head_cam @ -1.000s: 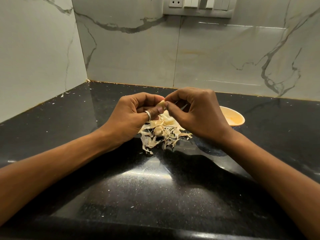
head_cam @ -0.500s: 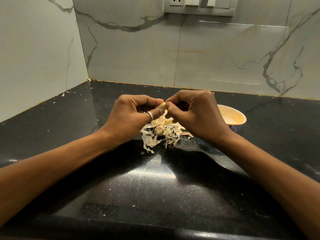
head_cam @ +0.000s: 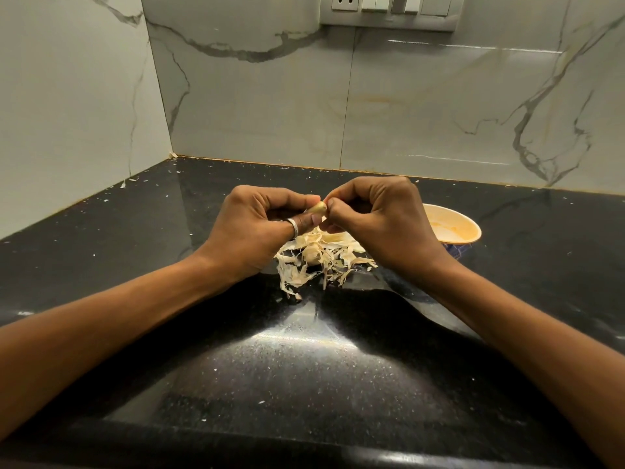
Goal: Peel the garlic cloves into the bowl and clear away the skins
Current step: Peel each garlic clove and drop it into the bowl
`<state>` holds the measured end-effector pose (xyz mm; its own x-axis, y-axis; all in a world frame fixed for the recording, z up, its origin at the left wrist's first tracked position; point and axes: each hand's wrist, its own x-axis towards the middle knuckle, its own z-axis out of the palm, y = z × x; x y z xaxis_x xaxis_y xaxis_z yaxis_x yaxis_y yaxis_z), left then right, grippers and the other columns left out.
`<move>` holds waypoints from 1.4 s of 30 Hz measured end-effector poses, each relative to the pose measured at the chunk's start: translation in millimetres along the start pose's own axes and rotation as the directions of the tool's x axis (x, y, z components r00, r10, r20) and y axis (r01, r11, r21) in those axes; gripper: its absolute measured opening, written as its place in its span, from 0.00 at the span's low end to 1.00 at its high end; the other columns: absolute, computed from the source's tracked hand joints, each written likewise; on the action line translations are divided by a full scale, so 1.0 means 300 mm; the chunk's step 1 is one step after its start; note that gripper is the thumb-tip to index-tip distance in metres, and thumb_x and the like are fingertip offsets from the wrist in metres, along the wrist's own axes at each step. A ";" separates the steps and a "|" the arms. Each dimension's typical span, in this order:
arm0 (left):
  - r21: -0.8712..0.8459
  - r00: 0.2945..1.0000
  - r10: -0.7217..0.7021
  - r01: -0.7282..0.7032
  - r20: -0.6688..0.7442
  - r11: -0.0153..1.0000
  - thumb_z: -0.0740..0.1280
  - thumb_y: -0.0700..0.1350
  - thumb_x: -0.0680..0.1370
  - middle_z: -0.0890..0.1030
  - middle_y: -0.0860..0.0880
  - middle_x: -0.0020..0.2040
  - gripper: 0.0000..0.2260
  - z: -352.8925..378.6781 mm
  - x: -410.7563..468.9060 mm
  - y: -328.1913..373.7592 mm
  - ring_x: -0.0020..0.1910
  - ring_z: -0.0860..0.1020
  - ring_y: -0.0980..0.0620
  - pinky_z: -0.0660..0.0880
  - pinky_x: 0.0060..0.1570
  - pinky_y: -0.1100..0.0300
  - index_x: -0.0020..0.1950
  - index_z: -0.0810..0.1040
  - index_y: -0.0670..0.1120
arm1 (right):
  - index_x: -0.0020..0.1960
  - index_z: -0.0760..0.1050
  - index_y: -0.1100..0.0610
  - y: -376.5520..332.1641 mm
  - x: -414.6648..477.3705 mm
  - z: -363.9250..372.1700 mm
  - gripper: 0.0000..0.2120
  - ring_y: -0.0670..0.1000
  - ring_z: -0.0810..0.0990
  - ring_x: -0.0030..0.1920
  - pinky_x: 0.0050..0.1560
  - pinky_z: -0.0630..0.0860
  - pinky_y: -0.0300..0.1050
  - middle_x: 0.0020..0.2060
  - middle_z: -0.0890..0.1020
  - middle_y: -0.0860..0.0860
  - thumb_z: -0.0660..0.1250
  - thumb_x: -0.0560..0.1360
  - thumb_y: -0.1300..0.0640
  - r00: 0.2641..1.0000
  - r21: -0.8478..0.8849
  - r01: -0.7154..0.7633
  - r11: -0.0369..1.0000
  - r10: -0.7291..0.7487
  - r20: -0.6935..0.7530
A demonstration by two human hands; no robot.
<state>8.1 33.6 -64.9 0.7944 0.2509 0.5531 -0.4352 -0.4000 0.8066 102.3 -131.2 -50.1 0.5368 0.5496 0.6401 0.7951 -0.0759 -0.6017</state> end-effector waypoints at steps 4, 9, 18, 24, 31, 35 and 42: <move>-0.014 1.000 -0.013 0.012 -0.011 1.000 0.76 0.41 0.70 0.87 0.48 0.49 0.14 -0.003 0.005 -0.002 0.49 0.86 0.52 0.82 0.49 0.59 0.55 0.85 0.42 | 0.49 0.85 0.60 0.005 0.002 -0.002 0.04 0.49 0.87 0.38 0.45 0.86 0.53 0.39 0.87 0.53 0.71 0.78 0.63 0.999 0.082 -0.051 0.995 0.050 0.010; -0.016 1.000 -0.018 0.018 -0.019 1.000 0.76 0.44 0.69 0.87 0.50 0.49 0.14 -0.006 0.005 -0.003 0.49 0.86 0.52 0.82 0.50 0.58 0.54 0.85 0.46 | 0.52 0.84 0.65 0.008 0.002 -0.007 0.06 0.52 0.88 0.41 0.48 0.85 0.53 0.41 0.87 0.57 0.71 0.78 0.64 0.993 0.167 -0.110 0.980 0.102 0.056; 0.041 0.999 -0.010 0.011 -0.034 0.999 0.76 0.44 0.69 0.87 0.48 0.49 0.14 -0.003 0.000 -0.003 0.49 0.86 0.52 0.83 0.51 0.55 0.54 0.85 0.47 | 0.49 0.85 0.64 0.010 0.000 0.003 0.04 0.53 0.88 0.40 0.48 0.85 0.54 0.40 0.87 0.57 0.71 0.78 0.64 0.990 0.183 -0.140 0.973 0.135 0.037; 0.042 1.000 0.009 -0.009 -0.007 0.999 0.75 0.46 0.68 0.87 0.48 0.49 0.16 0.002 -0.003 0.006 0.49 0.86 0.53 0.82 0.50 0.58 0.55 0.85 0.45 | 0.48 0.84 0.63 0.014 -0.004 0.013 0.04 0.52 0.88 0.40 0.46 0.86 0.54 0.40 0.87 0.57 0.72 0.77 0.64 0.991 0.181 -0.133 0.975 0.132 0.014; -0.212 0.993 -0.113 0.120 0.046 0.970 0.71 0.39 0.73 0.87 0.45 0.49 0.13 0.004 0.001 0.013 0.50 0.86 0.48 0.81 0.49 0.63 0.57 0.82 0.40 | 0.53 0.83 0.65 -0.001 0.001 -0.005 0.06 0.54 0.87 0.43 0.47 0.83 0.43 0.43 0.87 0.58 0.69 0.79 0.67 0.987 0.313 -0.156 0.937 0.138 0.080; -0.199 0.989 -0.135 0.146 0.066 0.969 0.68 0.35 0.77 0.87 0.45 0.50 0.12 0.006 0.006 0.007 0.51 0.86 0.48 0.81 0.47 0.64 0.60 0.81 0.40 | 0.54 0.83 0.64 -0.001 0.004 -0.005 0.06 0.54 0.87 0.43 0.46 0.84 0.43 0.43 0.87 0.57 0.70 0.78 0.67 0.992 0.280 -0.123 0.952 0.107 0.069; -0.148 0.994 -0.094 0.101 0.053 0.984 0.73 0.43 0.71 0.87 0.47 0.48 0.14 -0.004 0.008 0.011 0.49 0.86 0.50 0.81 0.46 0.62 0.56 0.82 0.43 | 0.58 0.81 0.62 0.006 0.004 -0.003 0.13 0.53 0.87 0.46 0.44 0.84 0.45 0.47 0.85 0.57 0.74 0.76 0.59 0.992 0.221 -0.118 0.968 0.102 0.080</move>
<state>7.9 33.9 -60.6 0.8532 0.2401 0.4630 -0.4106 -0.2381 0.8802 104.6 -131.5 -49.8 0.5913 0.6034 0.5351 0.6444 0.0455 -0.7633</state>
